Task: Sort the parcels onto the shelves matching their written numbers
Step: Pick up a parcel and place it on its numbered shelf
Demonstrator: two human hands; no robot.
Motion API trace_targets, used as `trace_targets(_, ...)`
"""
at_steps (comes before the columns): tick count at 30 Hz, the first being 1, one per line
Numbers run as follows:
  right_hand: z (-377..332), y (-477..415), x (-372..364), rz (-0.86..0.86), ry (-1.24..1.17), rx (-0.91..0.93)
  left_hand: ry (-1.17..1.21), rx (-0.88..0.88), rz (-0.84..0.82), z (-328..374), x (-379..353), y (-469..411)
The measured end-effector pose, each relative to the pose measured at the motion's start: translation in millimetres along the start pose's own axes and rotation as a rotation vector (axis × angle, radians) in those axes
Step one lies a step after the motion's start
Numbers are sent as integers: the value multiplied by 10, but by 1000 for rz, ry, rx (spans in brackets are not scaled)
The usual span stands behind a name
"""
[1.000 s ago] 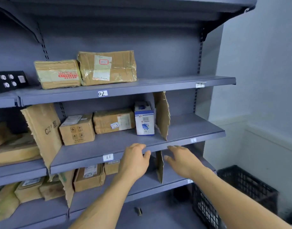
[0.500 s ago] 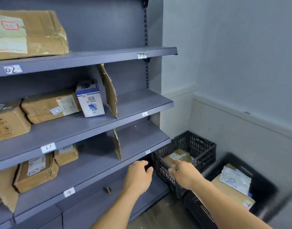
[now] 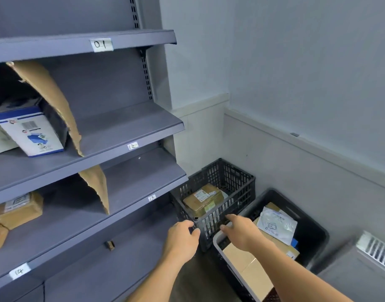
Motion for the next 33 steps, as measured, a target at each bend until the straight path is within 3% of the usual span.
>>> trace_targets(12, 295, -623, 124, -59, -65, -37, -20, 52, -49, 283, -387, -552)
trace_targets(33, 294, -2583, 130, -147, -44, -152, -63, 153, -283, 144, -792, -2451)
Point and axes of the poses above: each hand's wrist, its own y-axis away from the middle knuckle, its own x-axis out of the back of the hand, z = x × y, the point moved 4 cm from there along -y, towards the middle knuckle, and after that the axes turned 4 degrees about y, right-handed, at the moved point
